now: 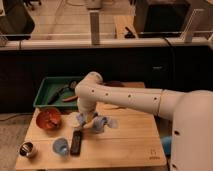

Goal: Place sponge in red bowl

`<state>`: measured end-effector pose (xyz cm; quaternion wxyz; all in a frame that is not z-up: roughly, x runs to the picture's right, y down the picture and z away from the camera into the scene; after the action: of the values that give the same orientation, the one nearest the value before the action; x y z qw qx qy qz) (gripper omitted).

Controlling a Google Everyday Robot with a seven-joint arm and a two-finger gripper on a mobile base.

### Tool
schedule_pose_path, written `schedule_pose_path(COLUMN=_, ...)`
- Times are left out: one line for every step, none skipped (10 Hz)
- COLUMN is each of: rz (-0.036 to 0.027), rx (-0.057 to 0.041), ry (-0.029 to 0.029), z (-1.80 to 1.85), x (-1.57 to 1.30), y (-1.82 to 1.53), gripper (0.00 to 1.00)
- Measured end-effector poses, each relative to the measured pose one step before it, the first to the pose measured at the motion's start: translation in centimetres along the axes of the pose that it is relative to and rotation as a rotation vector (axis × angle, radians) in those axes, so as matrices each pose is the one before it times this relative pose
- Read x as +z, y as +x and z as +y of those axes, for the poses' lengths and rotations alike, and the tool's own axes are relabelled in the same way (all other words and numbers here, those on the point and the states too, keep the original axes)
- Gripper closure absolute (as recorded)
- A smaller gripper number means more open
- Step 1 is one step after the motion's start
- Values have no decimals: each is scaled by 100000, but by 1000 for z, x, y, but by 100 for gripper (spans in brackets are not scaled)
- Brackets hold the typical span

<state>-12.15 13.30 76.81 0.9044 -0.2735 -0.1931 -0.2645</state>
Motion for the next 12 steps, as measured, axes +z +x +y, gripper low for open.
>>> schedule_pose_path(rz=73, rx=-1680, ry=936, z=-1275, x=-919, y=-597, gripper=95)
schedule_pose_path(rz=-651, rx=-1136, ry=1156, z=-1070, x=-1086, y=-410, gripper=95)
schedule_pose_path(rz=-486, rx=-1926, ry=1485, z=-1554, x=-1919, y=-272, gripper=95)
schedule_pose_path(rz=-795, rx=-2359, ry=1363, z=-1597, x=-1537, y=-416, gripper=95)
schedule_pose_path(rz=-801, rx=-1839, ry=595, z=-1097, x=-769, y=-407, gripper=95)
schedule_pose_path(rz=-1404, rx=-3447, ry=435, z=-1605, x=-772, y=-843, gripper=95)
schedule_pose_path(rz=-1058, rx=-2502, ry=-329, z=-1062, x=92, y=-734, gripper=95)
schedule_pose_path(rz=-1208, rx=-2613, ry=-267, z=-1019, x=480, y=-957, gripper=95)
schedule_pose_path(rz=-1497, rx=-3345, ry=-699, z=-1140, x=906, y=-1229, gripper=95)
schedule_pose_path(rz=-1994, rx=-4023, ry=-616, z=-1373, x=1076, y=-1441, gripper=95)
schedule_pose_path(rz=-1568, rx=-2689, ry=-473, z=-826, x=778, y=-996, gripper=95)
schedule_pose_path(rz=-1788, rx=-3091, ry=-591, z=-857, x=1019, y=-1125, gripper=95)
